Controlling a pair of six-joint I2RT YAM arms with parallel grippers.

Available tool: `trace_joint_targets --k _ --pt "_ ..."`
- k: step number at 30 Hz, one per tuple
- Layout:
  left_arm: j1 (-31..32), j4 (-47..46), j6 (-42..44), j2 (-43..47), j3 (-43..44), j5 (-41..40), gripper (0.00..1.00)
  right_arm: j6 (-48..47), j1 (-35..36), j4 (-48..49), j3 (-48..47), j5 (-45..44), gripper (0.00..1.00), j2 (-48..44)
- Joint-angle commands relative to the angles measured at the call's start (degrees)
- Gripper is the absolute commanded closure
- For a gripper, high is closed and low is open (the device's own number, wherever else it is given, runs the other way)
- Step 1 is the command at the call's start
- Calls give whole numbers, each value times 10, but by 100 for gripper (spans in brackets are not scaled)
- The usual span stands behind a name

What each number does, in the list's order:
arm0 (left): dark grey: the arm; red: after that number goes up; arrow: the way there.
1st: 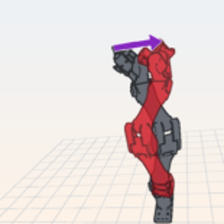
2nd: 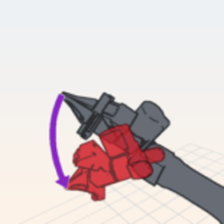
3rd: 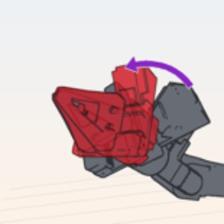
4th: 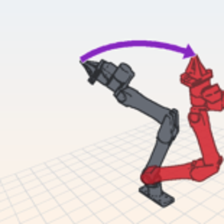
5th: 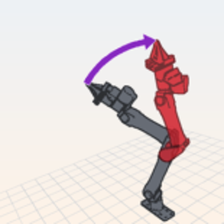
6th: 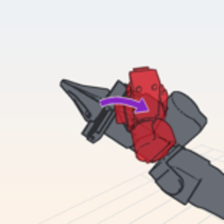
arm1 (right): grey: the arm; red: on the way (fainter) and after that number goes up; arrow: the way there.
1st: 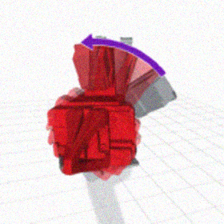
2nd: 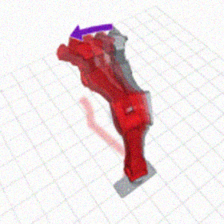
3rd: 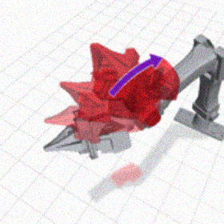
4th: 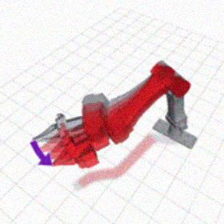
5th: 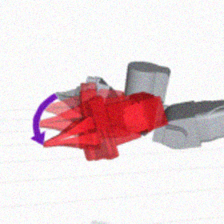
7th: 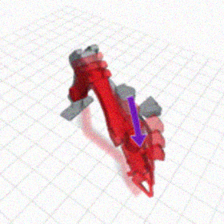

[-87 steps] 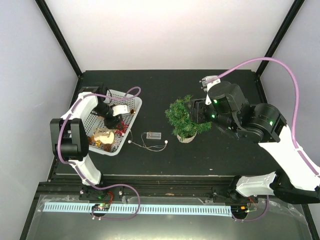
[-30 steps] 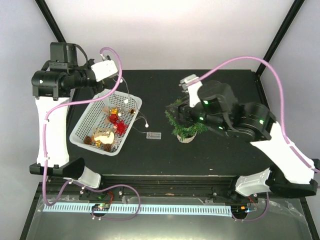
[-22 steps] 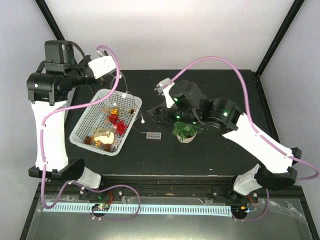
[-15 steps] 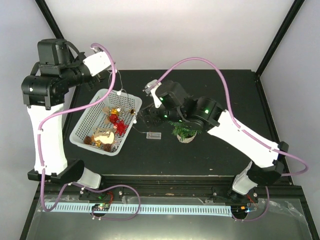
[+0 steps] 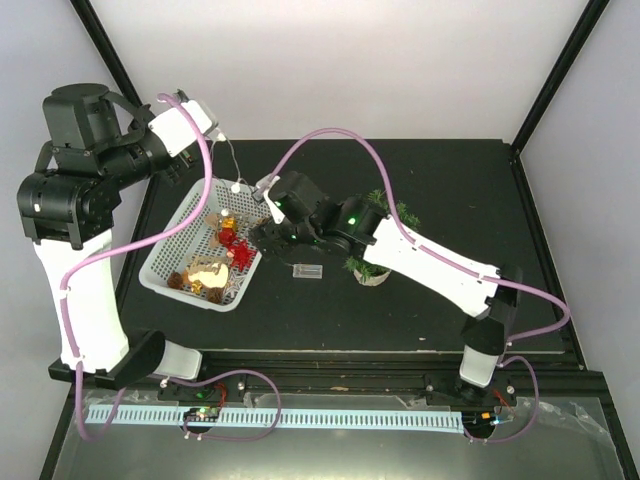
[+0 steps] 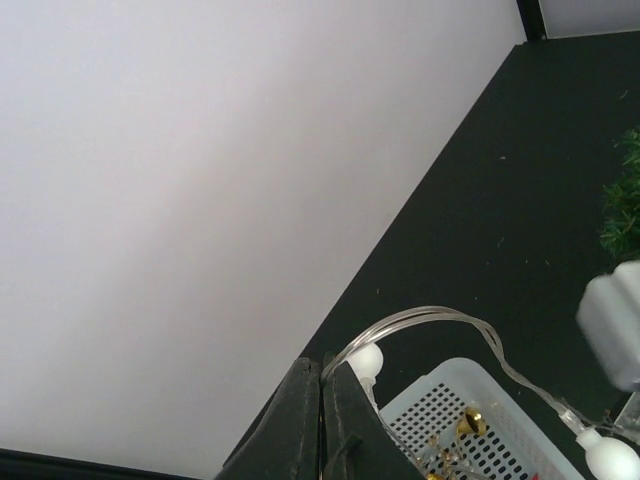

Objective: Decorate the small christmas tree

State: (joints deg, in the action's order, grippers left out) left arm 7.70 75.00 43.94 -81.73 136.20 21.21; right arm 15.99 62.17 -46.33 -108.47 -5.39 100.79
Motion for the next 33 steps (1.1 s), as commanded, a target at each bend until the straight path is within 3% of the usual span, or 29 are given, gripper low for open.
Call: trace_joint_targets --k 1,6,10,12,16,18,26,33 --pt "3 -15 -28 20 18 4 99 -19 2 21 -37 -16 10 34" --pt "4 -19 -37 41 19 11 98 -22 -8 21 -53 -21 12 73" --pt "4 -18 -44 58 19 16 98 -26 -16 29 -81 -21 21 102" --pt "4 -16 -48 62 17 18 98 -23 -23 25 -111 -25 34 121" --pt "4 -15 -56 67 4 15 98 -26 -28 12 -160 -22 85 131" --pt "4 -23 -59 69 -12 13 98 -23 -29 -12 -180 -28 98 124" --pt "4 -46 -80 60 -19 35 98 -14 -29 -40 -114 -42 99 -21" --pt "11 -55 -96 37 -27 75 99 -16 -29 -113 -125 -26 99 -96"
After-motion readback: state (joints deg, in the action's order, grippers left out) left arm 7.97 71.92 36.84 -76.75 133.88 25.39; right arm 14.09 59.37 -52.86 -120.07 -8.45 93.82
